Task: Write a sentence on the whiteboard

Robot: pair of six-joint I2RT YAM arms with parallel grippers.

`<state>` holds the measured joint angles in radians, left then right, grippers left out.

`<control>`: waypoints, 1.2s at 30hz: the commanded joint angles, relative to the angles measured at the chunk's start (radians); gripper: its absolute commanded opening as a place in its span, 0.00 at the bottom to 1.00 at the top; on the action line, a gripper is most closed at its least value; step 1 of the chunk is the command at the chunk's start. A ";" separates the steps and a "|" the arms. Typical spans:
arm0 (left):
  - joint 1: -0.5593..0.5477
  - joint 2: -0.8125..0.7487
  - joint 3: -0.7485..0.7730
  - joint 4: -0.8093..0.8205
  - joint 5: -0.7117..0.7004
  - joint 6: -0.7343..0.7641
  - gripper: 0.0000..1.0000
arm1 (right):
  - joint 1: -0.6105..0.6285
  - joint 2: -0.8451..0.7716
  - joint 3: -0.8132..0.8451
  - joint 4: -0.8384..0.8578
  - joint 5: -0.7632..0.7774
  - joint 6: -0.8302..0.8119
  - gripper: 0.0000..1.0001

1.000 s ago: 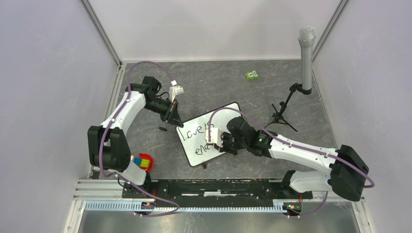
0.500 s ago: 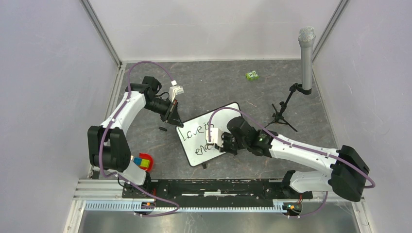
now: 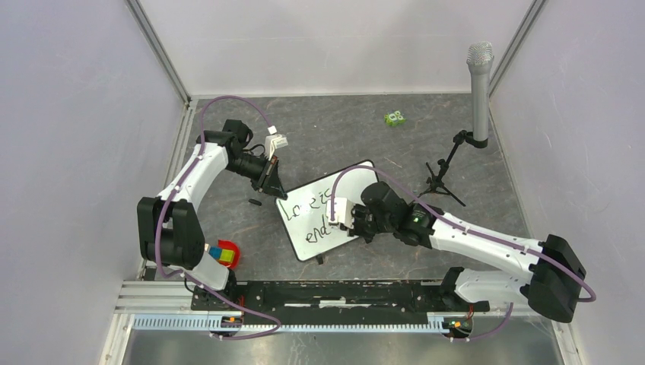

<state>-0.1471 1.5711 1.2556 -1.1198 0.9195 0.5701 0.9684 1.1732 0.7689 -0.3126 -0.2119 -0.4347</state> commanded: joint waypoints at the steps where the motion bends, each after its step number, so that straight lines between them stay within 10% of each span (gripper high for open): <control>1: -0.008 0.010 0.002 -0.005 -0.030 0.027 0.02 | -0.009 -0.027 0.046 0.031 0.045 0.003 0.00; 36: -0.009 0.014 0.007 -0.005 -0.033 0.027 0.02 | -0.017 0.009 -0.055 0.068 0.010 0.013 0.00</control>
<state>-0.1471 1.5719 1.2556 -1.1194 0.9192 0.5701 0.9546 1.1919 0.7452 -0.2543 -0.2081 -0.4229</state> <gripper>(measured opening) 0.155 0.157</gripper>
